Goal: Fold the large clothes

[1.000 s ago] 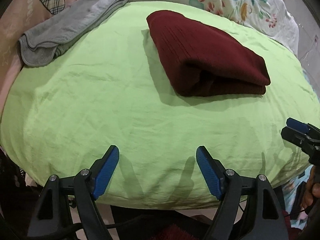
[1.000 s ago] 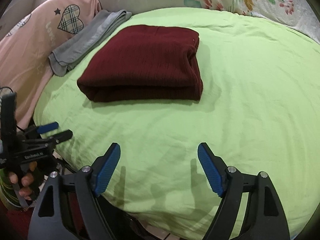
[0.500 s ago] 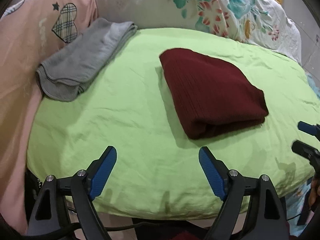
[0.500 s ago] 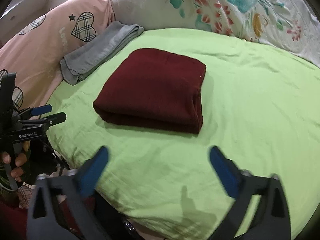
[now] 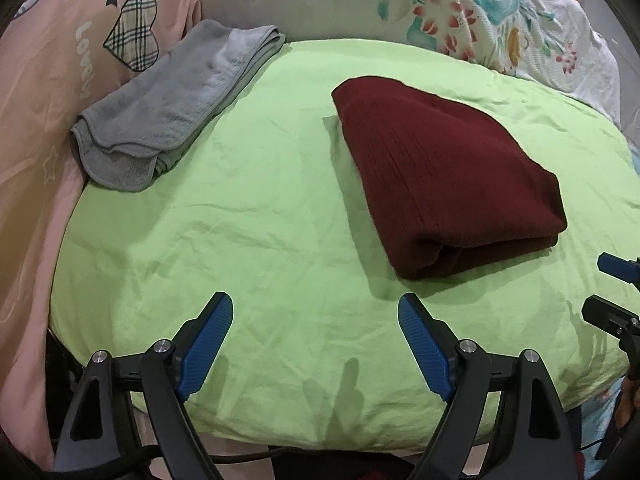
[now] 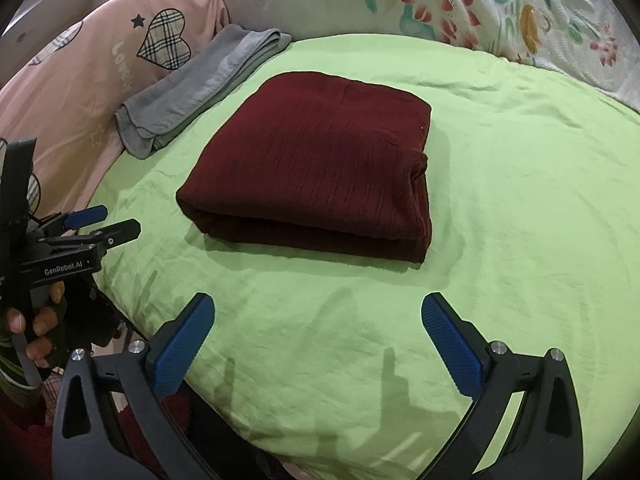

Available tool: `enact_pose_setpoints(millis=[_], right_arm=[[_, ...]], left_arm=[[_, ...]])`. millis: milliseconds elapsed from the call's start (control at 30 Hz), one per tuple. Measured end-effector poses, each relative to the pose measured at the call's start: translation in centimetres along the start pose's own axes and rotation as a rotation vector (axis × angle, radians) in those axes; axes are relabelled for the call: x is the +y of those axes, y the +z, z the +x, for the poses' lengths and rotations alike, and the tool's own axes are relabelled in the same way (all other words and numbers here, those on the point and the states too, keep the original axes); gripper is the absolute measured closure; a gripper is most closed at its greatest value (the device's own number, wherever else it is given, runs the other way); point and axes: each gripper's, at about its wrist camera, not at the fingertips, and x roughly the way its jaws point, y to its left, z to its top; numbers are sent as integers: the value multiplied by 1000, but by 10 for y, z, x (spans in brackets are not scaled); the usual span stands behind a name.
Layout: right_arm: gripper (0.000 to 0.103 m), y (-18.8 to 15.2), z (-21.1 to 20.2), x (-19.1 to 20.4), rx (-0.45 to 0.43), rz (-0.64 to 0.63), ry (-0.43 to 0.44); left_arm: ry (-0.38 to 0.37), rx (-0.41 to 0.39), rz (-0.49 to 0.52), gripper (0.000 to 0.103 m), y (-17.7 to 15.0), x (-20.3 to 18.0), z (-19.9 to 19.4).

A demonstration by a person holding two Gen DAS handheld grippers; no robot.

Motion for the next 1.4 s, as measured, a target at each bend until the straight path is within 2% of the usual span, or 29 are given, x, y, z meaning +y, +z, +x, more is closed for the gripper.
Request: enact_pose_setpoints(millis=[200, 333, 633, 800, 1033, 1100, 1133, 1200, 1233, 1267, 1400], right_arm=[[0, 17, 7, -13, -11, 53, 14], [0, 34, 14, -22, -24, 81, 1], [0, 75, 36, -47, -50, 161, 25], [0, 96, 58, -66, -55, 222, 46], [1, 124, 90, -98, -62, 349, 104], [4, 131, 103, -105, -49, 378, 117], [12, 133, 109, -107, -39, 386, 119], [39, 136, 122, -107, -14, 382, 120], [64, 136, 125, -104, -3, 372, 110], [77, 137, 127, -101, -1, 353, 96], [87, 140, 99, -97, -102, 323, 86]], left_arm=[[-37, -56, -9, 18, 15, -3, 4], [-83, -46, -18, 18, 33, -4, 10], [-114, -34, -18, 18, 69, -10, 34], [-151, 2, -78, 18, 87, -5, 59], [-178, -2, -147, 18, 108, 2, 78], [-189, 9, -164, 18, 113, 2, 85], [-206, 21, -171, 18, 116, 3, 91], [-225, 39, -187, 18, 118, 2, 100], [-229, 43, -191, 18, 118, 0, 103], [-233, 47, -187, 18, 119, -2, 106], [-255, 42, -141, 34, 123, -17, 102]])
